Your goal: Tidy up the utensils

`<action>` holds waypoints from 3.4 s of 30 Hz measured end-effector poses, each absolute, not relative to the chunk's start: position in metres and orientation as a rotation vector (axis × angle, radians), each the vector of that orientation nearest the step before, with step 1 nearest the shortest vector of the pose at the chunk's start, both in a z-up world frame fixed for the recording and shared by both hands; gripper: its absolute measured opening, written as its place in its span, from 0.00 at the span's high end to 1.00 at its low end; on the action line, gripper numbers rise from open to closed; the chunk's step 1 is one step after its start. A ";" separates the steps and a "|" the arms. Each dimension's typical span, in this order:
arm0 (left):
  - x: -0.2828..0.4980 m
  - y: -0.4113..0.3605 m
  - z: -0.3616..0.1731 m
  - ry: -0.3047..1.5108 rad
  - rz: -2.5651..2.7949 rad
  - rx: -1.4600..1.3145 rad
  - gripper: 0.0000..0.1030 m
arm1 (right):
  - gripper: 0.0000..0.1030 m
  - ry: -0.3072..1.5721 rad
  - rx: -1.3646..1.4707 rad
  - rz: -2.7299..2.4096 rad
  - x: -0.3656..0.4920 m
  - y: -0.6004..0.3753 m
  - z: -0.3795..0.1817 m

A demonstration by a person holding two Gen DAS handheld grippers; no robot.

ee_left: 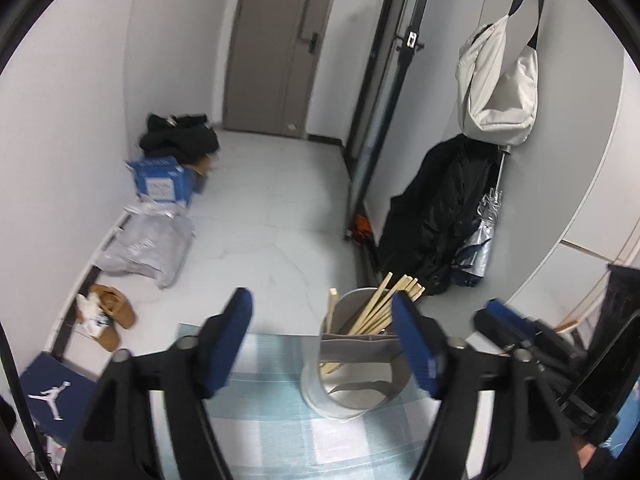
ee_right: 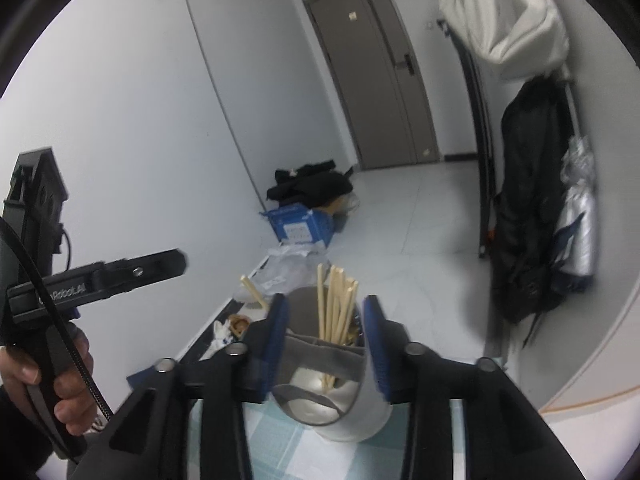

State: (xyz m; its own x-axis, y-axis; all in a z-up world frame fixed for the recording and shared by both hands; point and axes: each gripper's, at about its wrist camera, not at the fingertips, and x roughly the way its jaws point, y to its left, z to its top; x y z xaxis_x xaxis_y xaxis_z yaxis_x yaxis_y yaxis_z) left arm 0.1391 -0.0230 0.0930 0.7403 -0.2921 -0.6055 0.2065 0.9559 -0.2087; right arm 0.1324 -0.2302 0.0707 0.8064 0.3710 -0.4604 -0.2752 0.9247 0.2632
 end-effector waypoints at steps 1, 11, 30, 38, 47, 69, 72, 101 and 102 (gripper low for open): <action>0.135 -0.021 0.096 0.673 -0.268 -0.127 0.29 | 0.56 0.519 0.181 0.341 0.127 -0.233 0.076; 0.079 -0.005 0.115 0.551 -0.199 -0.155 0.04 | 0.33 0.425 0.176 0.296 0.069 -0.244 0.105; 0.008 0.001 0.120 0.405 -0.143 -0.126 0.01 | 0.07 0.316 0.127 0.282 -0.030 -0.231 0.118; -0.015 0.004 0.102 0.381 -0.135 -0.128 0.01 | 0.05 0.312 0.123 0.273 -0.057 -0.229 0.100; -0.027 0.004 0.074 0.382 -0.126 -0.135 0.01 | 0.03 0.309 0.099 0.264 -0.076 -0.224 0.071; -0.025 0.000 0.030 0.426 -0.095 -0.093 0.01 | 0.03 0.362 0.075 0.219 -0.071 -0.219 0.023; -0.026 0.001 0.029 0.430 -0.094 -0.091 0.01 | 0.03 0.364 0.075 0.214 -0.070 -0.220 0.021; -0.021 0.008 0.025 0.457 -0.098 -0.135 0.01 | 0.01 0.358 0.096 0.176 -0.074 -0.222 0.021; -0.021 0.008 0.025 0.457 -0.091 -0.138 0.01 | 0.01 0.357 0.097 0.175 -0.073 -0.222 0.021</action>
